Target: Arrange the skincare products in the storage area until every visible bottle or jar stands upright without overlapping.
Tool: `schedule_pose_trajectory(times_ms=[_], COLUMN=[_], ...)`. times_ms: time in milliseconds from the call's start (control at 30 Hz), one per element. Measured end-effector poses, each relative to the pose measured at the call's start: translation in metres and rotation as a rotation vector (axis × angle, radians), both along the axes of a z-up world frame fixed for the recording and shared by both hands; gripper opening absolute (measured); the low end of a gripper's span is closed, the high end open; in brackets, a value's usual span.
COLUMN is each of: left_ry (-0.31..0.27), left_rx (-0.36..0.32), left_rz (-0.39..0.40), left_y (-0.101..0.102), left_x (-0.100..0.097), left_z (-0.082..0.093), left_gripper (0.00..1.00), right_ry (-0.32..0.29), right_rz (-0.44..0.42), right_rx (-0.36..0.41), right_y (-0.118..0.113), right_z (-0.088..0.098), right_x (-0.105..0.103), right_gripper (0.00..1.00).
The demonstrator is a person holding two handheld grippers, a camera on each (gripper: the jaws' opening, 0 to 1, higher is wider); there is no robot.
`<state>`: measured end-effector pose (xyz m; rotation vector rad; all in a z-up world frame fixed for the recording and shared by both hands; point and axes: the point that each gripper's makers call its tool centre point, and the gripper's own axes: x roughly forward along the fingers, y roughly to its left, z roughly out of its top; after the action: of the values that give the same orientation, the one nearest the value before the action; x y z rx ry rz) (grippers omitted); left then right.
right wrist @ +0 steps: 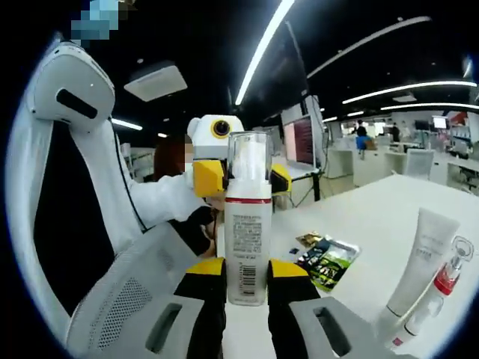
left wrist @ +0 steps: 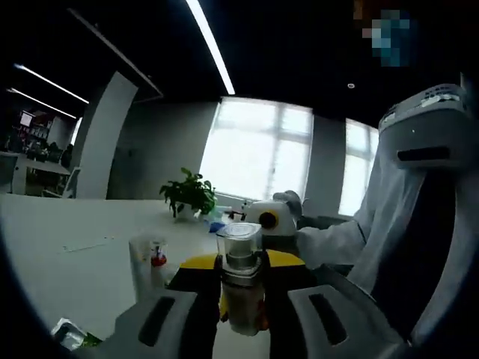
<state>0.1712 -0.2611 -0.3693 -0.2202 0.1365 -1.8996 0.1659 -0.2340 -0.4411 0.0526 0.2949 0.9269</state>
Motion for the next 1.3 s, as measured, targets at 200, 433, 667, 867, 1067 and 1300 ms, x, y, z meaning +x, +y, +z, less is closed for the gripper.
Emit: schedule_pose_trajectory(times_ms=[200,433,667,867,1067,1300], left_ry=[-0.039,-0.092,-0.074,-0.086,-0.103,-0.176], left_rx=[0.000,0.081,0.063,0.102,0.146,0.199], left_rz=[-0.020,-0.055,-0.030,0.059,0.126,0.176], left_y=[-0.003,-0.007,-0.010,-0.024,-0.039,-0.052], left_x=[-0.007,-0.019,-0.015,-0.003,0.005,0.009], left_z=[-0.003,-0.026,-0.029,-0.044,-0.060,-0.081], left_gripper=[0.16,0.17,0.17,0.16,0.16,0.16], right_ry=[-0.007,-0.049,-0.054,-0.009,0.029,0.063], right_rz=[0.016,0.038,0.028,-0.068,-0.150,-0.179], right_rx=[0.018,0.047,0.021,-0.053,-0.225,-0.264], right_y=[0.000,0.002,-0.004,-0.022,-0.046,-0.062], right_z=[0.001,0.010,0.003,-0.015,-0.043,-0.052], right_x=[-0.002,-0.004,-0.001,0.010,0.016,0.008], right_gripper=[0.11,0.11,0.12,0.13,0.17,0.15])
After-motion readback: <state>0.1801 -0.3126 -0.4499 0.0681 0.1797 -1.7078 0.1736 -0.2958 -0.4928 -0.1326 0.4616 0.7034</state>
